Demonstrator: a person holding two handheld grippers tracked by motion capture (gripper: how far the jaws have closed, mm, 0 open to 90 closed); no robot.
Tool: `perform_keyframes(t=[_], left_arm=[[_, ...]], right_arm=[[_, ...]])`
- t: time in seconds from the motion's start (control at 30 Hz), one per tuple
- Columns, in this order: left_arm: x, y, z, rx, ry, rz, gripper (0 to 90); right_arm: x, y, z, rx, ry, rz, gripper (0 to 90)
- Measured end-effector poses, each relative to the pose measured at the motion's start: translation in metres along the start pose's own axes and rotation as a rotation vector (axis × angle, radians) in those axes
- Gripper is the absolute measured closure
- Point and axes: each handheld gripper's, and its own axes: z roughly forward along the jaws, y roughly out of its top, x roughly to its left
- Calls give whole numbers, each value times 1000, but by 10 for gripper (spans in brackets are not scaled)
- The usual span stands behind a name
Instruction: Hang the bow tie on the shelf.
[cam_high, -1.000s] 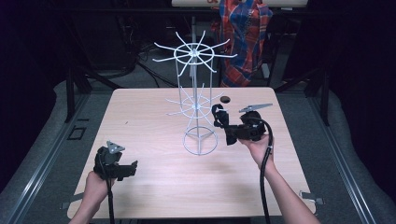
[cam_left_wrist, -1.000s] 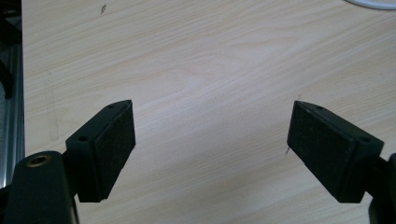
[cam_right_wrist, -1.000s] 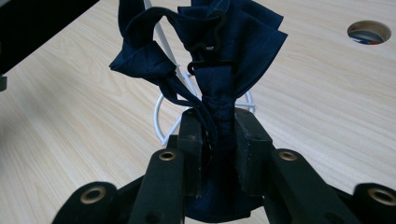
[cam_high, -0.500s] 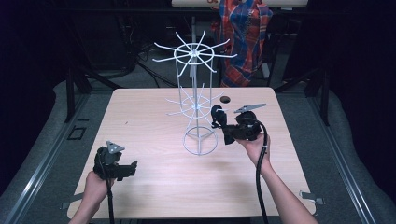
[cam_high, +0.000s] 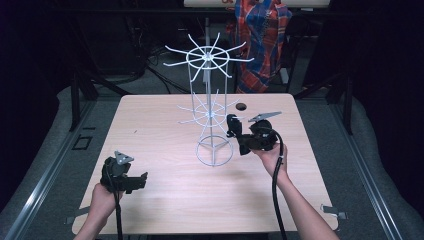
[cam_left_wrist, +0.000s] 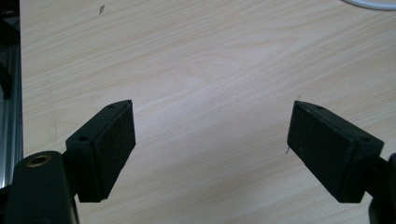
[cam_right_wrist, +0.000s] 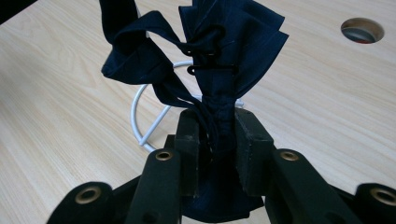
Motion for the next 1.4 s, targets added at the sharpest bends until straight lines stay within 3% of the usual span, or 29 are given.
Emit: perform_keyframes(t=[0.27,0.87,1.1,1.4], left_arm=[[0,0,0,-1,-2,0,155],[0,0,-1,0,-13,1,155],[-1,0,0,1,-16,1,156],[-1,0,-1,3,-23,-1,156]], right_arm=[[4,1,7,5,5,-19,710],[7,0,10,25,39,-7,628],[10,1,10,33,46,-15,526],[16,1,5,88,58,-41,340]])
